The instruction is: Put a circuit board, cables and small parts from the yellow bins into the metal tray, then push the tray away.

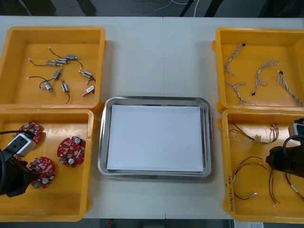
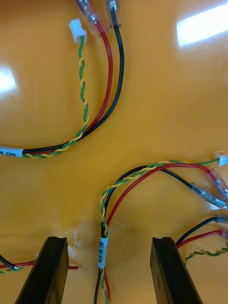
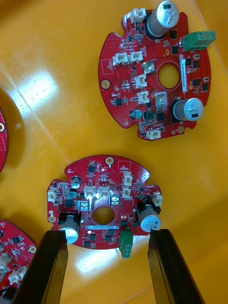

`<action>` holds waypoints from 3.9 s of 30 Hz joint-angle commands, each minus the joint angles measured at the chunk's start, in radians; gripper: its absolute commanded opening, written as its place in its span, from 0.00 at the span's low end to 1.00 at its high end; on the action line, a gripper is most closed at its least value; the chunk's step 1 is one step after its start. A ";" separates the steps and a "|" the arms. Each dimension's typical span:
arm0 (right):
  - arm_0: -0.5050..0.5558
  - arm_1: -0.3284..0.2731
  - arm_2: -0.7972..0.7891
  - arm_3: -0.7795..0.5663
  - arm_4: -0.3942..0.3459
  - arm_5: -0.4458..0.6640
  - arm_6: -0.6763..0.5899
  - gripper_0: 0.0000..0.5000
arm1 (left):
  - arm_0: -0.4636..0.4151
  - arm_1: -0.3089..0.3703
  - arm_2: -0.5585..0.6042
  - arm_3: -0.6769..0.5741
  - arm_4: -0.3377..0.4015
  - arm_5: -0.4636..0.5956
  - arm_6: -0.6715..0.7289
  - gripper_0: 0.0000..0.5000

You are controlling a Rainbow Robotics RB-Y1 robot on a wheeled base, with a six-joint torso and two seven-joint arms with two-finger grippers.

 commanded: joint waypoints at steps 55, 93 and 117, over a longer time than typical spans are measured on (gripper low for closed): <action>0.049 0.036 0.013 0.029 0.004 -0.097 -0.014 0.00 | 0.084 0.097 -0.174 0.095 -0.068 -0.215 -0.156 1.00; -0.226 -0.269 -0.250 -0.115 -0.341 0.420 -0.006 0.00 | 0.020 0.105 -0.217 0.128 -0.071 -0.227 -0.154 0.00; -0.405 -0.487 -0.046 -0.201 -0.583 0.425 -0.014 0.00 | 0.043 0.110 -0.172 0.096 -0.051 -0.215 -0.153 0.00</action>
